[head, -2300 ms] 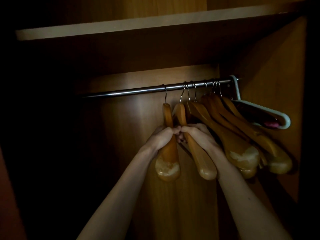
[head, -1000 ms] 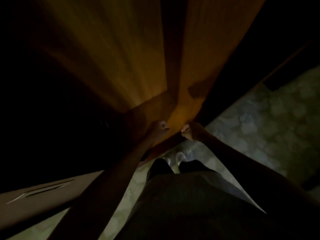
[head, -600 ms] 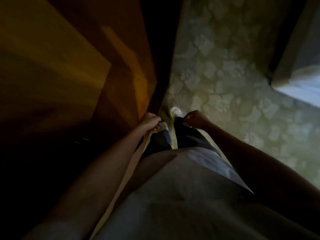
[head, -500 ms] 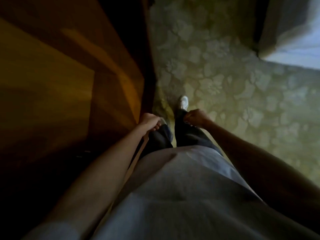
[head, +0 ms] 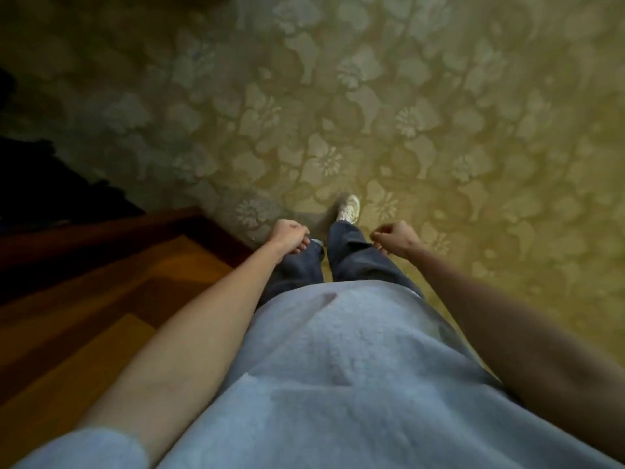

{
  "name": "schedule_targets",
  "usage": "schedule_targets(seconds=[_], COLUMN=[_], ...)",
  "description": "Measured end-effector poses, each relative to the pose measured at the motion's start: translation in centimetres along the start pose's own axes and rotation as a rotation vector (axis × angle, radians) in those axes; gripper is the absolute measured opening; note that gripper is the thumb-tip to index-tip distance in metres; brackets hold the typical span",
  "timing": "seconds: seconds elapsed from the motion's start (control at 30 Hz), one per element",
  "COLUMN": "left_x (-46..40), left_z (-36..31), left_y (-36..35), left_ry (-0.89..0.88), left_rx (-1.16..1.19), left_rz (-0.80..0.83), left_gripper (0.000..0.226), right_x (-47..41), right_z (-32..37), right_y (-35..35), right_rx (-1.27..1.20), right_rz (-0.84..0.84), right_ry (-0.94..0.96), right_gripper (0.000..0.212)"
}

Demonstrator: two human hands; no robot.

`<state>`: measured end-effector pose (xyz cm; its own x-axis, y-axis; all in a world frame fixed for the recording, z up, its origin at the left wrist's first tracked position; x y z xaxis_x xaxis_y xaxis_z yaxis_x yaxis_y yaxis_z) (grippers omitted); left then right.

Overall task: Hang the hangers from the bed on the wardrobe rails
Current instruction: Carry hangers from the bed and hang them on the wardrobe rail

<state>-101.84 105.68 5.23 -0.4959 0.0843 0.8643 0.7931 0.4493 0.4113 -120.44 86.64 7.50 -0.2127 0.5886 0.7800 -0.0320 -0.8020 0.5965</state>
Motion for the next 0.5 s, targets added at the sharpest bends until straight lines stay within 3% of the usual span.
schedule_targets(seconds=[0.27,0.5], left_x=[-0.1,-1.2], left_z=[-11.9,-17.7], left_y=[-6.8,-6.2], left_ry=[-0.136,-0.116], left_rx=[-0.267,-0.293], left_rz=[0.038,-0.096], left_gripper=[0.017,0.019], right_x=[-2.5,-11.2], right_z=[-10.8,-6.8], right_y=[3.6,14.2], right_rx=[-0.245,-0.369], right_rz=[-0.010,-0.090], right_ry=[-0.279,-0.183], right_gripper=[0.027,0.030])
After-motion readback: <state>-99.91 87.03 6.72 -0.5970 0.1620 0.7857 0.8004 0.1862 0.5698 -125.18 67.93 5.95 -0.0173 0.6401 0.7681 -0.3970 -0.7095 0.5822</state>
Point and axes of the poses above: each hand's wrist, its own x-axis away from the middle knuckle, its own y-axis out of the back of the hand, z = x × y, the point moved 6 cm from there along -x, towards the middle knuckle, and after that the axes turned 14 degrees about -z, right-handed, at the moved point
